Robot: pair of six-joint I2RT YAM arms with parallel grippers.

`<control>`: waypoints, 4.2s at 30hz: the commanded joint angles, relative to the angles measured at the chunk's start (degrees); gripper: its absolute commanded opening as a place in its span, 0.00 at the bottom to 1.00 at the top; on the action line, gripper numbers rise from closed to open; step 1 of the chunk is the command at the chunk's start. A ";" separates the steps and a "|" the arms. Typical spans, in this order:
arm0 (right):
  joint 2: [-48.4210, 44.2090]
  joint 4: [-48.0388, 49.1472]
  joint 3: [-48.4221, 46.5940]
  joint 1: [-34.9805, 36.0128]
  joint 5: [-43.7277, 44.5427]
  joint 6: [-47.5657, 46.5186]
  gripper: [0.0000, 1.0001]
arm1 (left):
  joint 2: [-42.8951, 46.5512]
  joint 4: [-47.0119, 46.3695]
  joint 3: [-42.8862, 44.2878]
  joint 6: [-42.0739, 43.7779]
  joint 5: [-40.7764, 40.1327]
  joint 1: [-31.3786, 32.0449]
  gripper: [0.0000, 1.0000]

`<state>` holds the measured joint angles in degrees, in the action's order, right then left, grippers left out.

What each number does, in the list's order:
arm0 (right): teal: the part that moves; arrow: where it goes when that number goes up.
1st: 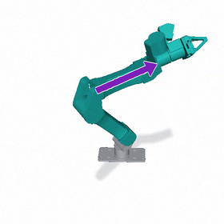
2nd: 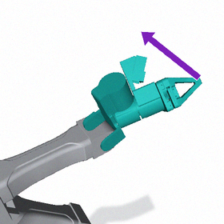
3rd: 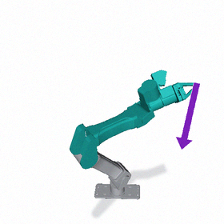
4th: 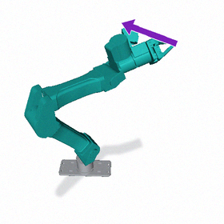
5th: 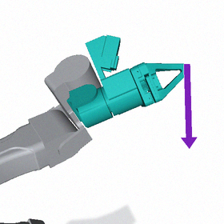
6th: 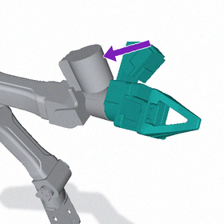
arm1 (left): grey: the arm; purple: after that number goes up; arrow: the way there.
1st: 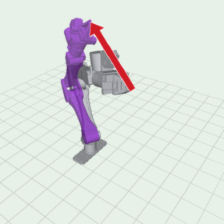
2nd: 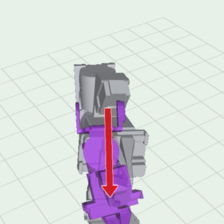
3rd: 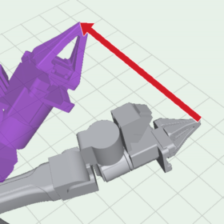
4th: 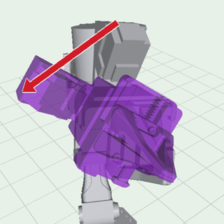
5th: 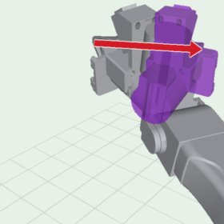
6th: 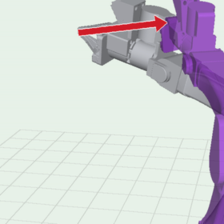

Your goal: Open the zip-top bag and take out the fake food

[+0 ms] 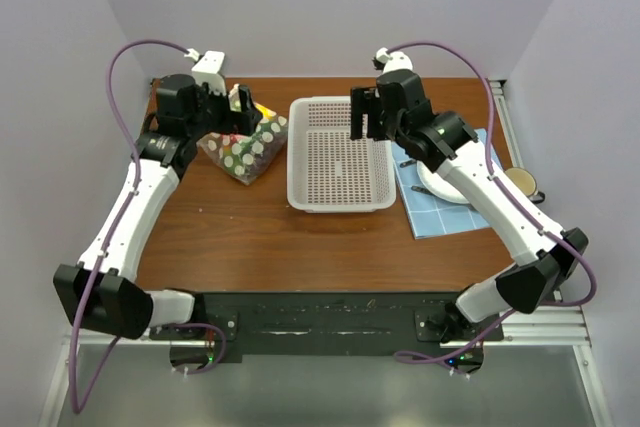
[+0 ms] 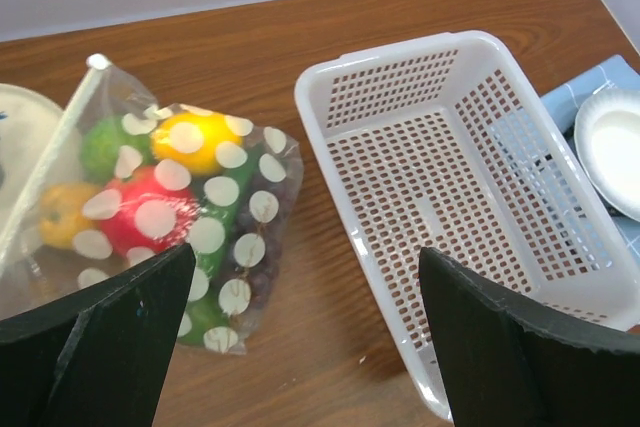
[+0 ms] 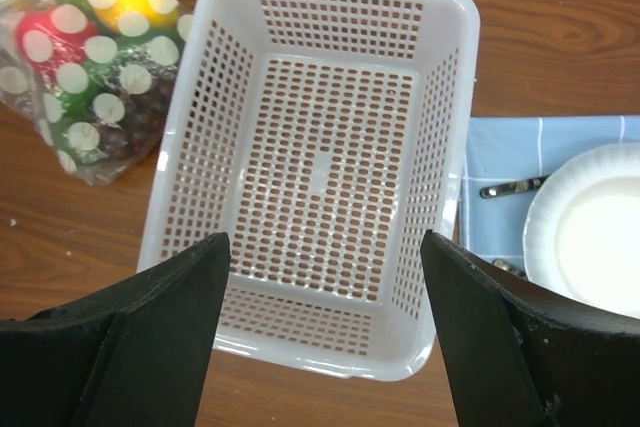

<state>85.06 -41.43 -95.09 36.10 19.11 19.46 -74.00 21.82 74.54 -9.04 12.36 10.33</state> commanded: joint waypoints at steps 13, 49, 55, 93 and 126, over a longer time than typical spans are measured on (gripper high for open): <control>-6.23 17.52 23.80 -8.91 9.29 0.64 0.69 | -18.64 -17.08 -3.43 -2.48 -8.58 10.32 1.00; -13.50 12.17 46.83 -10.17 -0.74 12.88 0.55 | -6.96 -20.08 -32.09 16.07 -17.90 23.51 1.00; -16.41 9.35 48.77 -10.17 -1.97 13.67 0.54 | -2.38 -14.10 -33.94 15.98 -14.74 24.30 1.00; -21.95 1.97 33.47 -6.74 -1.18 12.09 0.91 | -25.40 -6.78 7.03 19.50 -2.96 -14.71 1.00; -25.29 3.55 38.40 -5.95 -3.56 12.00 0.91 | -39.03 -19.71 4.82 10.97 16.47 -29.75 0.78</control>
<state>60.58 -38.54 -57.06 29.89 15.51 31.90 -113.32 5.82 77.41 2.87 28.08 -18.04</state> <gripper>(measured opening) 0.909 0.788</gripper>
